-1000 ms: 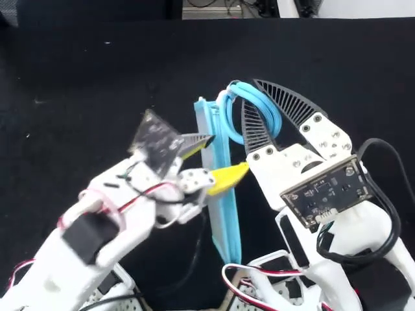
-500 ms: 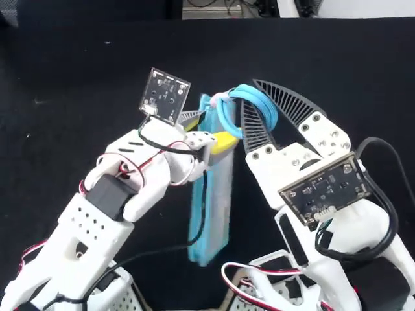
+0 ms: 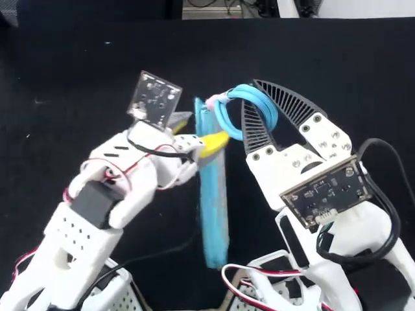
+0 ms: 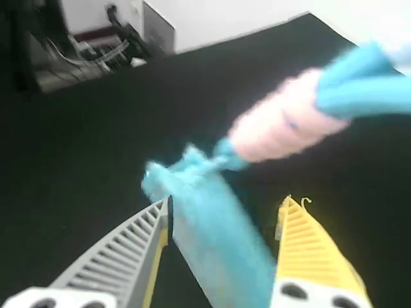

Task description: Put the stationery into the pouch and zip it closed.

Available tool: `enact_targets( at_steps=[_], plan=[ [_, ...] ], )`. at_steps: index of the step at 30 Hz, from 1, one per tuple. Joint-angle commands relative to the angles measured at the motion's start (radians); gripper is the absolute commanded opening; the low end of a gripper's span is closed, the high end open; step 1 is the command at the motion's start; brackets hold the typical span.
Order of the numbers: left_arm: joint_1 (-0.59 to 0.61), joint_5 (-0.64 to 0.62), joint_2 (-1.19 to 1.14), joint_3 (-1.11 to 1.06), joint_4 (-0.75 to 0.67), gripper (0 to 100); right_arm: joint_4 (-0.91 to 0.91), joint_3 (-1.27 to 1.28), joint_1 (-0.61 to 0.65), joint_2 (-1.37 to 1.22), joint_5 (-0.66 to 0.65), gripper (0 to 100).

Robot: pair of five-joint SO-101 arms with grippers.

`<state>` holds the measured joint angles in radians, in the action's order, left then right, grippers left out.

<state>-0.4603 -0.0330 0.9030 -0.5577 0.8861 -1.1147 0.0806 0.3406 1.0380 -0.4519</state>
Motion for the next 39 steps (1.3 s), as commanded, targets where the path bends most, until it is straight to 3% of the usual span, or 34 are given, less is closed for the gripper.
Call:
enact_targets(
  at_steps=[1,10,13,22,30,39],
  plan=[
    [0.035,0.038,0.044,0.048,0.005,27,0.000,-0.048,0.009,0.012,-0.009,1.0],
    [0.030,0.031,-0.046,0.067,0.000,27,0.000,-0.048,0.011,0.012,-0.008,1.0],
    [0.036,-0.043,-0.074,0.128,0.009,27,0.000,-0.048,0.011,0.012,-0.009,1.0],
    [0.030,-0.127,-0.196,0.257,0.187,27,0.000,-0.048,0.011,0.012,-0.009,1.0],
    [0.031,-0.203,-0.299,0.260,0.161,27,0.000,-0.048,0.011,0.012,-0.006,1.0],
    [0.031,-0.201,-0.284,0.262,0.170,27,0.000,-0.048,0.009,0.012,-0.009,1.0]
  ],
)
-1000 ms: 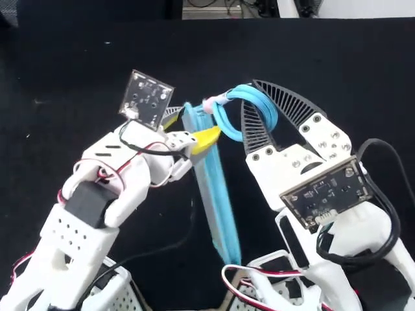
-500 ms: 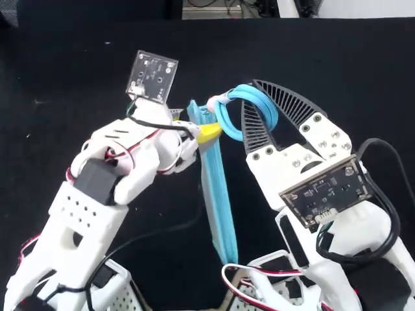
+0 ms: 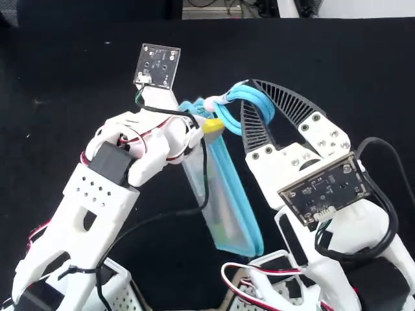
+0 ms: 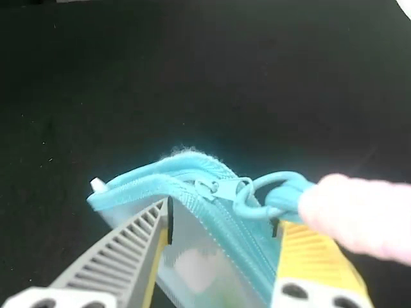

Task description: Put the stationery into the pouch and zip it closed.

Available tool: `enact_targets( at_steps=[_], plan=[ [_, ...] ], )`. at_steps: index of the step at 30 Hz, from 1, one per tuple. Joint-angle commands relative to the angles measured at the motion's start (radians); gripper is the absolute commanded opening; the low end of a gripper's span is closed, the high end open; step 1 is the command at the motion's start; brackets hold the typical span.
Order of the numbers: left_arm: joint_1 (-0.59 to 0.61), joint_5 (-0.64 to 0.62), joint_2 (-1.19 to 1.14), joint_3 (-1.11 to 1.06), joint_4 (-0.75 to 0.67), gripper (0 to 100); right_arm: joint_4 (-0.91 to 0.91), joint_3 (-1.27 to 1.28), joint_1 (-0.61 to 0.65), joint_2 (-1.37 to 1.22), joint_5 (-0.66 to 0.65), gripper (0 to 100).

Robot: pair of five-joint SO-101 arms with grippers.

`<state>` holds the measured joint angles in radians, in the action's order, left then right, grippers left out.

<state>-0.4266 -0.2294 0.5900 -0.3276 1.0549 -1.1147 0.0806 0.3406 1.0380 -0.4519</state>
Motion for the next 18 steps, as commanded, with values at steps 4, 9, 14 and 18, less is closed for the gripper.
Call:
enact_targets(
  at_steps=[4,9,14,18],
  plan=[
    [-0.005,0.000,0.086,0.038,-0.006,27,0.000,-0.048,0.009,0.012,-0.009,1.0],
    [-0.004,0.003,0.097,0.028,0.000,27,0.000,-0.048,0.011,0.012,-0.009,1.0],
    [-0.004,-0.003,0.097,0.028,-0.008,27,0.000,-0.048,0.011,0.012,-0.009,1.0],
    [-0.005,-0.003,0.083,0.039,-0.008,27,0.000,-0.048,0.011,0.012,-0.009,1.0]
  ],
)
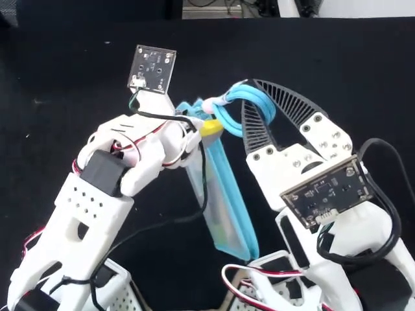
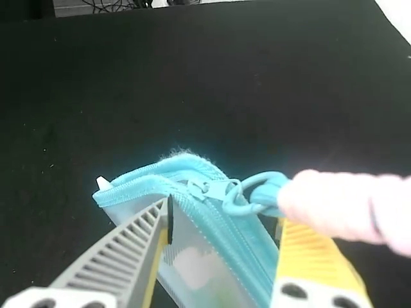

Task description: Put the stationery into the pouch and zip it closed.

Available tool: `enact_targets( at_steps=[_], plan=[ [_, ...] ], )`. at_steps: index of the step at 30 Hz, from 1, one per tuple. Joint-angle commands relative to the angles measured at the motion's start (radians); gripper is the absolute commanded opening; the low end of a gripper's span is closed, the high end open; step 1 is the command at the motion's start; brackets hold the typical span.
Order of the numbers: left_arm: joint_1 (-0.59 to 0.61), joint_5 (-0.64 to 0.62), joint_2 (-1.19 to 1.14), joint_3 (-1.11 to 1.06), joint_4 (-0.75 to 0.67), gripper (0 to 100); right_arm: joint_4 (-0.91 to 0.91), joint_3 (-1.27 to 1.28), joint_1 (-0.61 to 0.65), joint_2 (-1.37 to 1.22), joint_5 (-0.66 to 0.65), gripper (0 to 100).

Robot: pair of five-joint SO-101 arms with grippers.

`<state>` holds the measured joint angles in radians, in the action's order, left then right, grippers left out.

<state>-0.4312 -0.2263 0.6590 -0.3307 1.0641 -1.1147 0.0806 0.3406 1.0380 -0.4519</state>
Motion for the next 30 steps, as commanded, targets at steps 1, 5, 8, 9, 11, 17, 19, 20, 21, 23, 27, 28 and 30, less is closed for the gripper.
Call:
enact_targets(
  at_steps=[1,5,8,9,11,17,19,20,21,23,27,28,30],
  plan=[
    [0.001,-0.006,-0.003,0.044,-0.012,27,0.000,-0.048,0.011,0.012,-0.009,1.0],
    [0.005,-0.008,-0.084,0.038,-0.006,27,0.002,-0.048,0.011,0.012,-0.009,1.0],
    [0.001,-0.008,-0.107,0.068,0.023,27,0.000,-0.048,0.011,0.012,-0.009,1.0],
    [0.001,-0.008,-0.107,0.085,0.037,27,0.000,-0.048,0.009,0.012,-0.009,1.0],
    [0.007,-0.008,-0.107,0.120,0.075,27,0.000,-0.048,0.008,0.012,-0.009,1.0],
    [0.010,0.002,-0.117,0.177,0.172,27,0.000,-0.048,0.011,0.012,-0.009,1.0],
    [0.010,0.002,-0.121,0.165,0.158,27,0.000,-0.048,0.011,0.012,-0.008,1.0],
    [0.010,0.003,-0.121,0.143,0.133,27,0.000,-0.048,0.011,0.013,-0.006,1.0],
    [0.010,0.003,-0.117,0.124,0.100,27,0.000,-0.050,0.011,0.013,-0.006,1.0],
    [0.010,0.032,-0.109,0.102,0.057,27,0.000,-0.050,0.009,0.013,-0.008,1.0],
    [0.008,0.129,-0.118,0.090,0.048,24,0.000,-0.048,0.008,0.038,-0.008,1.0],
    [0.007,0.138,-0.120,0.085,0.049,22,0.000,-0.048,0.008,0.051,-0.008,1.0],
    [0.002,0.143,-0.114,0.065,0.040,15,0.000,-0.048,0.008,0.074,-0.009,1.0]
  ],
)
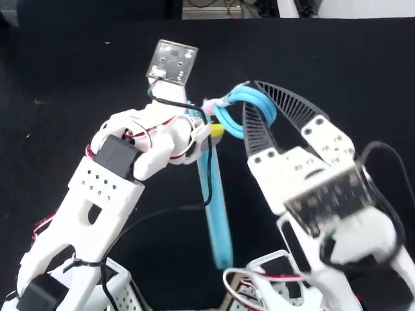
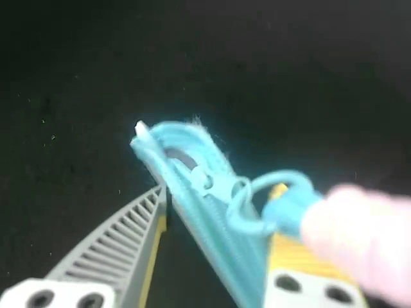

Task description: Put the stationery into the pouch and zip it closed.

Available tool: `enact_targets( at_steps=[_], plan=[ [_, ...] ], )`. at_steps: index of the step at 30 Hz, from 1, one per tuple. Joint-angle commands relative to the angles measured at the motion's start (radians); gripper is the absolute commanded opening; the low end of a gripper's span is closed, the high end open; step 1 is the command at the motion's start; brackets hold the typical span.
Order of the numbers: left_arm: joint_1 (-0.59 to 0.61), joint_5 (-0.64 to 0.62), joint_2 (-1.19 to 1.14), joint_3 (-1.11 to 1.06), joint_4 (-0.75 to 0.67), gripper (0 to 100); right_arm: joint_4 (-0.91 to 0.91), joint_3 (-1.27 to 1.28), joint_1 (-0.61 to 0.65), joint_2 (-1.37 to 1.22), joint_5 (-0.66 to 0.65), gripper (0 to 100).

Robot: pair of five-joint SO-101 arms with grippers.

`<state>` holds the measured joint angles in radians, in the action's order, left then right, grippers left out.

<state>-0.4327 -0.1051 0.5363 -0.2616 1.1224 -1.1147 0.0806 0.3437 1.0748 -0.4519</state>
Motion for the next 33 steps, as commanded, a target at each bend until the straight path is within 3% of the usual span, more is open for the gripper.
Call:
enact_targets(
  at_steps=[1,4,12,22,30,33],
  plan=[
    [0.002,0.020,0.014,-0.007,-0.020,11,0.000,-0.045,0.005,0.045,-0.009,1.0],
    [0.001,0.020,0.015,0.007,-0.025,2,-0.015,-0.042,0.003,0.051,-0.009,1.0],
    [0.007,0.032,0.015,0.168,0.112,3,-0.098,-0.041,0.003,0.058,0.008,1.0],
    [0.010,0.414,0.015,0.516,0.512,3,-0.080,0.048,0.003,0.056,0.311,1.0],
    [0.005,0.539,0.267,0.361,0.555,3,-0.126,0.375,-0.003,0.177,0.341,1.1],
    [0.002,0.546,0.407,0.223,0.532,3,-0.117,0.506,-0.072,0.239,0.354,1.1]
  ],
)
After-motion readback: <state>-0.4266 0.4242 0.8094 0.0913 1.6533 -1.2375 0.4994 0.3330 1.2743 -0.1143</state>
